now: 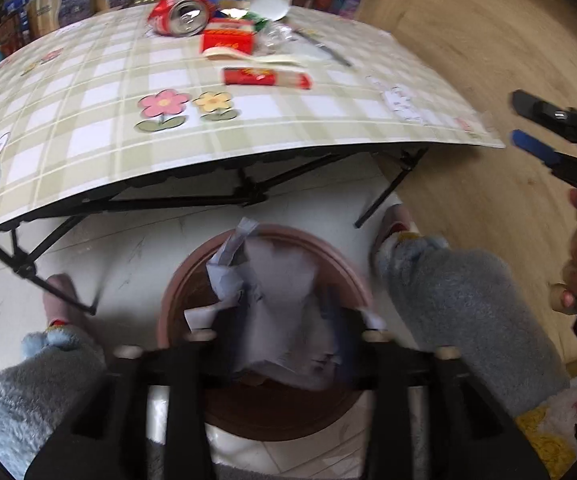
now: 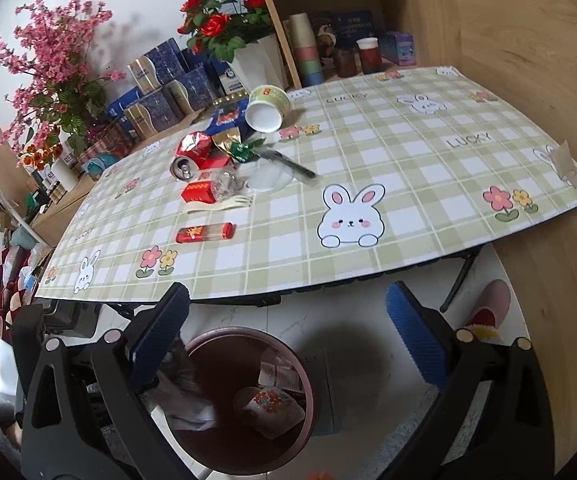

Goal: Collect trash
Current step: 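Carry the wrapper and crumpled paper down into the brown bin and open both grippers, then grasp the crushed red can with the left gripper while the right grasps the green yogurt cup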

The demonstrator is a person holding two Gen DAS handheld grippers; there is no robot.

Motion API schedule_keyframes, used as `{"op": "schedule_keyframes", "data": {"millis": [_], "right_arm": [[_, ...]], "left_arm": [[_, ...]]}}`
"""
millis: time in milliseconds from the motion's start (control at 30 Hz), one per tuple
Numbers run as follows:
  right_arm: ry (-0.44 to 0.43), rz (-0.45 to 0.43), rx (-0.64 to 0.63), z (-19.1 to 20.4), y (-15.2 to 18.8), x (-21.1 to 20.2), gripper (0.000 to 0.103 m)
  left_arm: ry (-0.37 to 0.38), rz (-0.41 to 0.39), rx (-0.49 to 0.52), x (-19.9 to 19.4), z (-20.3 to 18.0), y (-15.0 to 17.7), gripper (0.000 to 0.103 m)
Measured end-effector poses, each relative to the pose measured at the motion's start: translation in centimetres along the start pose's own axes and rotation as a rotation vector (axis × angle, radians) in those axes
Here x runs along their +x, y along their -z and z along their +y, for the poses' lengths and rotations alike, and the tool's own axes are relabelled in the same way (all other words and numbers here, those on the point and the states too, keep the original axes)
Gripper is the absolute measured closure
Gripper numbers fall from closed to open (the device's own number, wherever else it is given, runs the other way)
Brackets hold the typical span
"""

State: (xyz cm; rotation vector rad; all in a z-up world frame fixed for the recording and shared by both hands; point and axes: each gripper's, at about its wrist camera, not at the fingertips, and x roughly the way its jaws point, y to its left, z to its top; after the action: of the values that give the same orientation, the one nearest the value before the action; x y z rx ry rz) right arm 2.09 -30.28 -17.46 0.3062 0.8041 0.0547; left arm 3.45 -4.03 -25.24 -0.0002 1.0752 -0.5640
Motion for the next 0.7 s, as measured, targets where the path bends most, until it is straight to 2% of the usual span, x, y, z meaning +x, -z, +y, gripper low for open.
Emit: {"op": "schedule_keyframes", "data": {"millis": [33, 133, 267, 433, 567, 700], "right_arm": [[0.001, 0.003, -0.002, 0.1, 0.0, 0.2, 0.006], [0.0, 0.004, -0.017, 0.5, 0.0, 0.3, 0.006], [0.005, -0.016, -0.076, 1.5, 0.1, 0.5, 0.006], [-0.014, -0.001, -0.091, 1.8, 0.2, 1.2, 0.006], [0.012, -0.003, -0.097, 1.5, 0.0, 1.8, 0.006], [0.025, 0.001, -0.088, 0.8, -0.9, 2.7, 0.006]], "left_arm": [[0.004, -0.019, 0.002, -0.2, -0.2, 0.0, 0.032], [0.0, -0.07, -0.001, -1.2, -0.1, 0.0, 0.028], [-0.009, -0.15, -0.076, -2.5, 1.1, 0.2, 0.021], [-0.048, -0.227, -0.188, -4.0, 3.3, 0.1, 0.018], [-0.063, -0.223, -0.265, -4.1, 5.1, -0.4, 0.01], [-0.093, -0.223, -0.261, -4.3, 6.1, -1.9, 0.01]]}}
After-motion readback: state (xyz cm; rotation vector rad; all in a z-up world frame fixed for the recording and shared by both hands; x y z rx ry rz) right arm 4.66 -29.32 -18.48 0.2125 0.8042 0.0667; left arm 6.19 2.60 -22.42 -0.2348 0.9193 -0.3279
